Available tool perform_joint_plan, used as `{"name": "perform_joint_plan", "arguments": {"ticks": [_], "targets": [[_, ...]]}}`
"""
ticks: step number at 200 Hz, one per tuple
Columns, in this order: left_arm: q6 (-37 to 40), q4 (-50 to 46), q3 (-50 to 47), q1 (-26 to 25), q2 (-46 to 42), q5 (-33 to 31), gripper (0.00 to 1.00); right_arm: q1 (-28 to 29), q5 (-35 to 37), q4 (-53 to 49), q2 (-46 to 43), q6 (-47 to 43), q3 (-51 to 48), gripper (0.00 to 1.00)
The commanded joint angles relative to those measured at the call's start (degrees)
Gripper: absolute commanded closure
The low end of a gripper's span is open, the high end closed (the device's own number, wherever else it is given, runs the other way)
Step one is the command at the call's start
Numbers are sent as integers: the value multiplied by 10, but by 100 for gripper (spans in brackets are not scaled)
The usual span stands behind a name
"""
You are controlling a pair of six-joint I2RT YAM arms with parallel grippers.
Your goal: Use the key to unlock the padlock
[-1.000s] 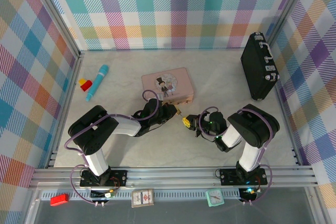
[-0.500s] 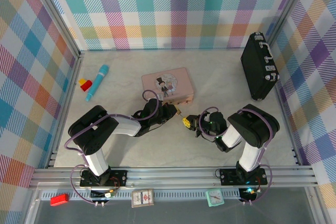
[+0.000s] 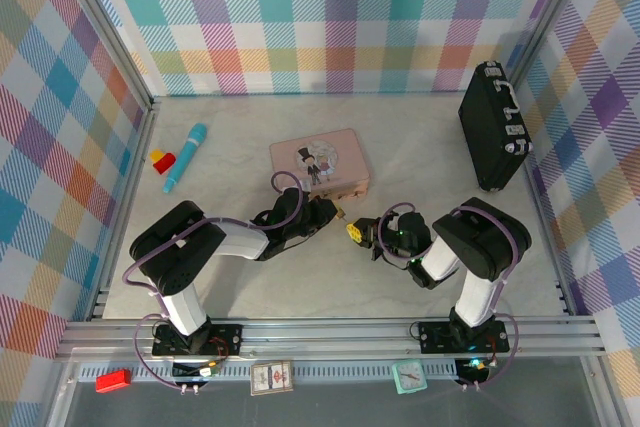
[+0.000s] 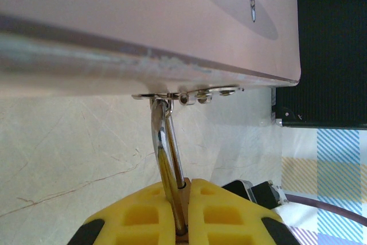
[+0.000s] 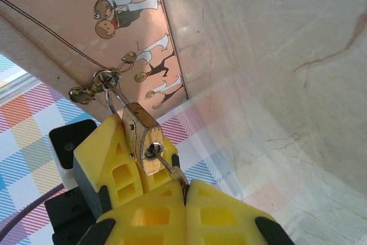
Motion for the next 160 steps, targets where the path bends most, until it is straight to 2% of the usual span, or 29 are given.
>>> {"name": "perform_joint_plan", "arguments": {"ticks": [1, 160], "targets": [[-13, 71, 6, -11, -25, 27, 94, 2, 5, 28, 6, 3, 5, 100], [-12, 74, 4, -15, -25, 33, 94, -15, -9, 27, -9, 4, 23, 100]]}}
